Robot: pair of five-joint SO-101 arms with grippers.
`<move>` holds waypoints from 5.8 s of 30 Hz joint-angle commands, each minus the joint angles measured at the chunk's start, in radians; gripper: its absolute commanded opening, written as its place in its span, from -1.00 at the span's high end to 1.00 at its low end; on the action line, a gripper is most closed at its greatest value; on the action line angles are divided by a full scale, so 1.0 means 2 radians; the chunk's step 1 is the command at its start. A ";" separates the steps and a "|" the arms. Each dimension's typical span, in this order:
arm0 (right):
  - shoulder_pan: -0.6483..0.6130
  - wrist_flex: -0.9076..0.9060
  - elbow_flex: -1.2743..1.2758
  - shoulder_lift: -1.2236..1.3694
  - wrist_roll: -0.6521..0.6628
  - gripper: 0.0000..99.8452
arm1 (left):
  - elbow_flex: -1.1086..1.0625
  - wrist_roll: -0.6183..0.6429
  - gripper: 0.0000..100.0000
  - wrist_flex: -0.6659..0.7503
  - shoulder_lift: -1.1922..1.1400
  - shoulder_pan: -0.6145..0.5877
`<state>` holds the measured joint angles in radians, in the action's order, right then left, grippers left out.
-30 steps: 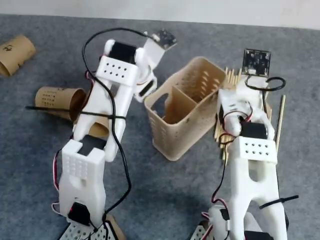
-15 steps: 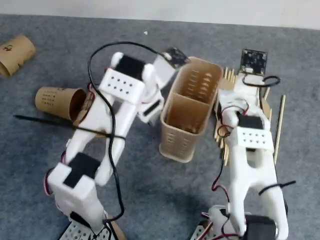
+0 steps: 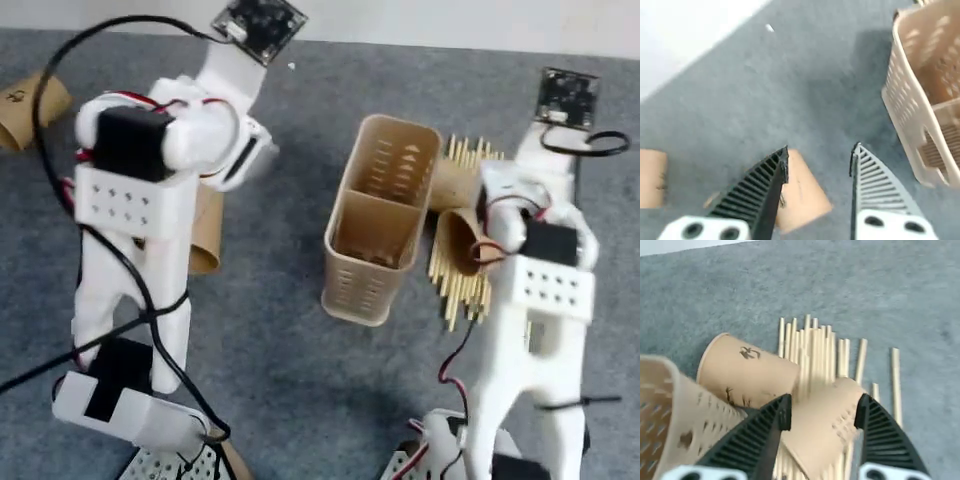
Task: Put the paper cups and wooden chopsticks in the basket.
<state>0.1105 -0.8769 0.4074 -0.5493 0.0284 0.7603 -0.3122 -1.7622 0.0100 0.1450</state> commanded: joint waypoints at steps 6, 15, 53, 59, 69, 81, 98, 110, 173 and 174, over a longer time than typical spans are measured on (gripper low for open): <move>0.016 -0.165 -0.007 -0.082 0.077 0.56 | 0.035 -0.031 0.54 0.021 0.017 -0.020; 0.022 0.001 0.290 -0.203 0.074 0.56 | 0.039 -0.003 0.54 0.069 -0.056 0.046; 0.052 -0.079 0.618 -0.643 0.117 0.56 | 0.006 0.081 0.92 0.111 -0.221 0.122; 0.052 -0.063 0.637 -0.643 0.117 0.56 | 0.039 0.061 0.96 0.087 -0.224 0.092; 0.052 -0.063 0.639 -0.643 0.117 0.56 | 0.115 -0.155 0.99 0.000 -0.225 0.092; 0.051 -0.063 0.639 -0.643 0.117 0.56 | 0.119 -0.198 0.53 0.058 -0.254 0.066; 0.031 -0.063 0.639 -0.643 0.117 0.56 | 0.372 0.015 0.54 0.003 -0.250 0.002; 0.030 -0.063 0.639 -0.643 0.117 0.56 | 0.181 0.175 0.59 -0.010 -0.148 -0.138; 0.030 -0.047 0.641 -0.643 0.117 0.56 | 0.254 -0.160 0.58 0.149 -0.330 -0.053; 0.030 -0.047 0.641 -0.643 0.117 0.56 | 0.254 -0.140 0.60 0.160 -0.330 -0.055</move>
<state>0.1780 -0.9904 1.6732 -1.8259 0.2539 1.2359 -0.7296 -1.5336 -0.6697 0.0621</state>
